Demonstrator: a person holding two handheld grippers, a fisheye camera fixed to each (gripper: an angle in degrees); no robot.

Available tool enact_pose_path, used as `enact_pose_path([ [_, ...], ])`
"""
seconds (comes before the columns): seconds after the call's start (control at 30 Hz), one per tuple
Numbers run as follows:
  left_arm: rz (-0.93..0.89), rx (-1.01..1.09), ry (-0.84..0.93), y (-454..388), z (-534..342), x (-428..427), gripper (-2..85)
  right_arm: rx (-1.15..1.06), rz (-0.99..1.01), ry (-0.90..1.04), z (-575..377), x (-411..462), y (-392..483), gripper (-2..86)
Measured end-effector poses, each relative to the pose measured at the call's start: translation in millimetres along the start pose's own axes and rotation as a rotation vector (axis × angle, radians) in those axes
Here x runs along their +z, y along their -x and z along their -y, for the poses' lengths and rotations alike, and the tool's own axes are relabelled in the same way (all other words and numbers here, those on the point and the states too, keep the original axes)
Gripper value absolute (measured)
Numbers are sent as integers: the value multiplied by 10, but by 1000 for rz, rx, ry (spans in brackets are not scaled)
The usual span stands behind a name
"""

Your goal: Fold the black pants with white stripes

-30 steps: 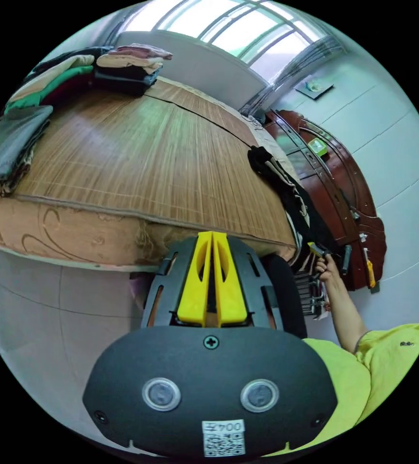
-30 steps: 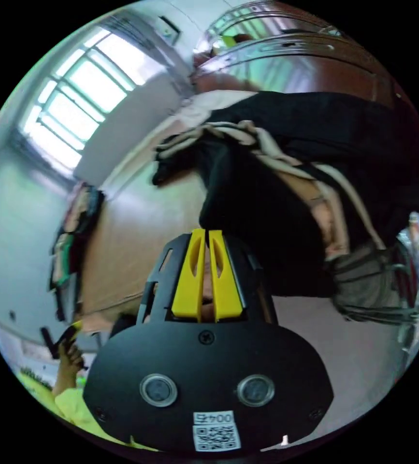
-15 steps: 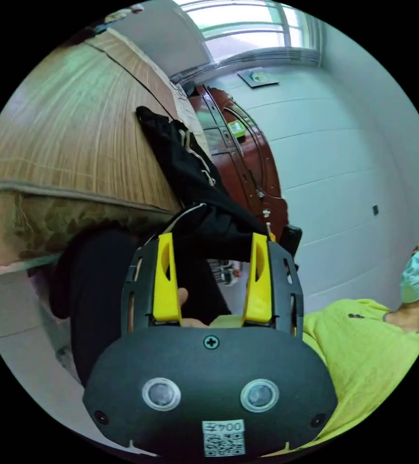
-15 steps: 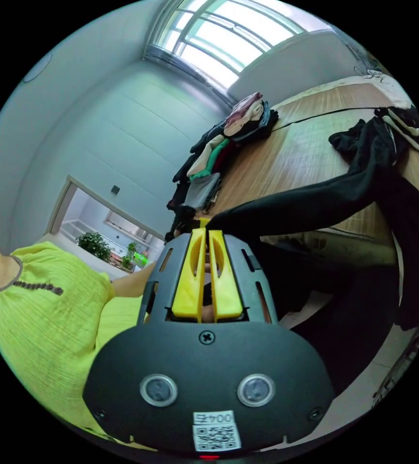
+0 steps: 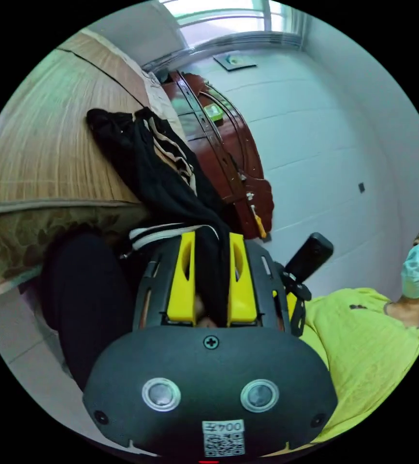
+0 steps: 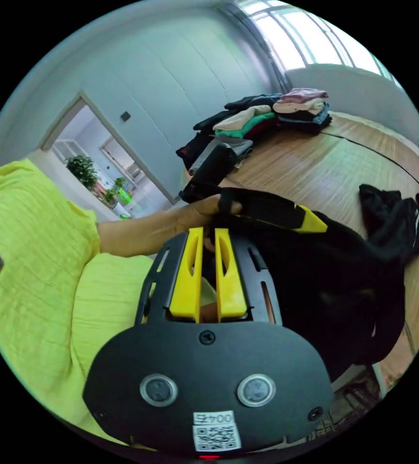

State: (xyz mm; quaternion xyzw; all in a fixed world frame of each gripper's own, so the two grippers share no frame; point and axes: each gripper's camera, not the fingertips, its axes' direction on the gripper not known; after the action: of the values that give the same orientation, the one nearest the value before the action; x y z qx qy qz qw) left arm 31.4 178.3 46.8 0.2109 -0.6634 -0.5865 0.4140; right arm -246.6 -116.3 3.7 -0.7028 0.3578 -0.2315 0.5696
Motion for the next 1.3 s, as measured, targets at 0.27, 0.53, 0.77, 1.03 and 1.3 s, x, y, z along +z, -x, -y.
enact_pose_path([
  [0.27,142,90,-32,-261,-520,-903,73,469,-69,-254,-460,-1187,-1924,141],
  [0.53,116,136,5,-520,-1053,-729,73,842,-440,-121,-61,-1410,-3893,173],
  [0.77,109,191,-6,-712,-1189,-582,73,896,-65,-372,-195,-1747,-4437,29],
  [1.03,7,199,-107,-727,-1007,-233,99,309,342,-800,894,-3777,-3094,20],
  [1.3,-56,237,-386,-822,-765,-461,141,-374,302,-778,2401,-5438,-585,21],
])
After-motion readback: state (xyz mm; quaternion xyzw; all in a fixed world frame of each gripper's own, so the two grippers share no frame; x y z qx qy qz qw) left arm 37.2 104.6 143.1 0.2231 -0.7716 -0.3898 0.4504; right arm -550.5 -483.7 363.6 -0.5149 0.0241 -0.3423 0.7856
